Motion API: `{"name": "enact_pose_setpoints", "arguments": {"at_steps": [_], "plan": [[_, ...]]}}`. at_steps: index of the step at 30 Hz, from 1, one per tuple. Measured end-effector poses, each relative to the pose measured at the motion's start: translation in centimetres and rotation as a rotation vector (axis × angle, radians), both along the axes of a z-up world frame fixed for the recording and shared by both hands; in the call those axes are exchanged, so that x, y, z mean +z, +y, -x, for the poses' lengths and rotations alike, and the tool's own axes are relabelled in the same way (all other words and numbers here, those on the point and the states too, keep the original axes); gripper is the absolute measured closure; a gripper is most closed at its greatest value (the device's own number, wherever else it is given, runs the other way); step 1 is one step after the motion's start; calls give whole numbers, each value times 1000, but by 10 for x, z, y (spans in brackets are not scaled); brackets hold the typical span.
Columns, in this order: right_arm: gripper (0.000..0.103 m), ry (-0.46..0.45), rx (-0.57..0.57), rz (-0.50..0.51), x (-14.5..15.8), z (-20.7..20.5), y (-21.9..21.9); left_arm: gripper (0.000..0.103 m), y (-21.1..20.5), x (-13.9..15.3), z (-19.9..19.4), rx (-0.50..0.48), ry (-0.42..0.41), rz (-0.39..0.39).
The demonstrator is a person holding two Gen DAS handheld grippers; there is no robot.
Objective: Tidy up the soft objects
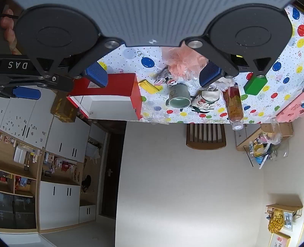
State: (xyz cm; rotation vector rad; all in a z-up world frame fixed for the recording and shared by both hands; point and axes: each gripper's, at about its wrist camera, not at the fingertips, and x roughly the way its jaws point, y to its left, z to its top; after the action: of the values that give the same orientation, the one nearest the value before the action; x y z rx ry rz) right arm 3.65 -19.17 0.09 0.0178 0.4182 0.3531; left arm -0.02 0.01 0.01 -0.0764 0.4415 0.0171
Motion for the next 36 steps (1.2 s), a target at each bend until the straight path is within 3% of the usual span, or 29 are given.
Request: {"name": "enact_pose_setpoints", "arguments": {"at_steps": [18,36], "plan": [[0,2,-11,10,-1,-1,3,0,-5,-1,1,-29,-29,-17],[0,-5,-10,9,2,0,5,0,-4,1,0,18,-26,-12]]}}
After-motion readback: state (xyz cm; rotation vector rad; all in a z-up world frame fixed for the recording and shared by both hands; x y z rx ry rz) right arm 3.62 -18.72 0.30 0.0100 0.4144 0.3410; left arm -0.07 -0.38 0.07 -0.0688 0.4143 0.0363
